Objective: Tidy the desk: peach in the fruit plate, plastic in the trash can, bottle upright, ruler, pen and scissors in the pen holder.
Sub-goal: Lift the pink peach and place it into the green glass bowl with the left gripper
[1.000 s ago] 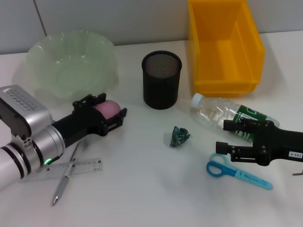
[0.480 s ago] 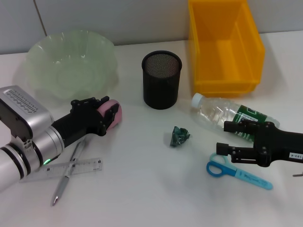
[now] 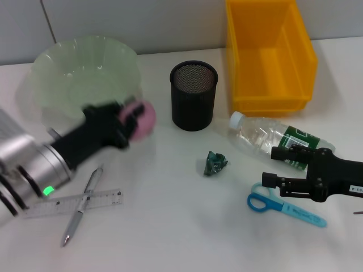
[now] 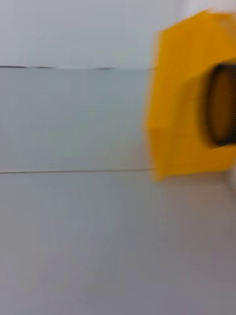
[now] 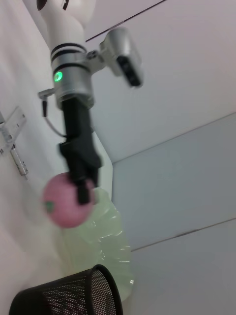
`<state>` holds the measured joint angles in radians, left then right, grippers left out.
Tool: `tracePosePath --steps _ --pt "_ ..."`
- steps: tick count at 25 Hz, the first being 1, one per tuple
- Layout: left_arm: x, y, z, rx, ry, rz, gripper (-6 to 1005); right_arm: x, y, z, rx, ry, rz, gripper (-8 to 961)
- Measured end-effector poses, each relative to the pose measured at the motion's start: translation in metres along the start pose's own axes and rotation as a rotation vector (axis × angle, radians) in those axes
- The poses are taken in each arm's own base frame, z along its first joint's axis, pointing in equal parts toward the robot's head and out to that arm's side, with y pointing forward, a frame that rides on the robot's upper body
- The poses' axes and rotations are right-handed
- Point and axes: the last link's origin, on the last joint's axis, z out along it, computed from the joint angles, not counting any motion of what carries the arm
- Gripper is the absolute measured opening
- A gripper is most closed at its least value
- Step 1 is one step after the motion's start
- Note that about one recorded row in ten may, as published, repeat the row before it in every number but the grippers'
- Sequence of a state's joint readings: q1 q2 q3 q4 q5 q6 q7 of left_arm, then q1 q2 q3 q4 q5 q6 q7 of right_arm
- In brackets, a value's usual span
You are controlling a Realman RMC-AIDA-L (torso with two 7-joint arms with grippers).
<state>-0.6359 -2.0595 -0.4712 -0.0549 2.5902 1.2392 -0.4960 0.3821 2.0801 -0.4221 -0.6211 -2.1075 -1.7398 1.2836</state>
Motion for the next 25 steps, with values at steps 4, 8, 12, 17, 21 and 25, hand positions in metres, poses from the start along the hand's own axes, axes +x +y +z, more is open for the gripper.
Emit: tracePosePath --steps 4,8,12,17,21,25 --pt "0.024 -0.024 -0.007 0.126 0.152 -0.008 153 0.000 0.000 0.000 -0.002 -0.001 0.000 821" --pt "0.032 -0.043 0.005 0.213 0.144 0.042 126 -0.001 0.001 0.000 -0.006 -0.002 -0.001 821" --pt "0.035 -0.061 0.026 0.348 0.076 0.103 99 -0.003 0.000 0.002 -0.015 0.001 -0.008 820" --pt "0.037 -0.072 0.045 0.458 0.000 0.093 78 -0.005 0.000 0.005 -0.022 0.001 -0.014 820" --pt "0.039 -0.080 0.049 0.511 -0.020 0.056 258 -0.005 0.000 0.005 -0.024 0.001 -0.014 820" --pt "0.040 -0.081 0.049 0.513 -0.022 0.058 389 -0.005 0.000 0.005 -0.023 0.001 -0.015 820"
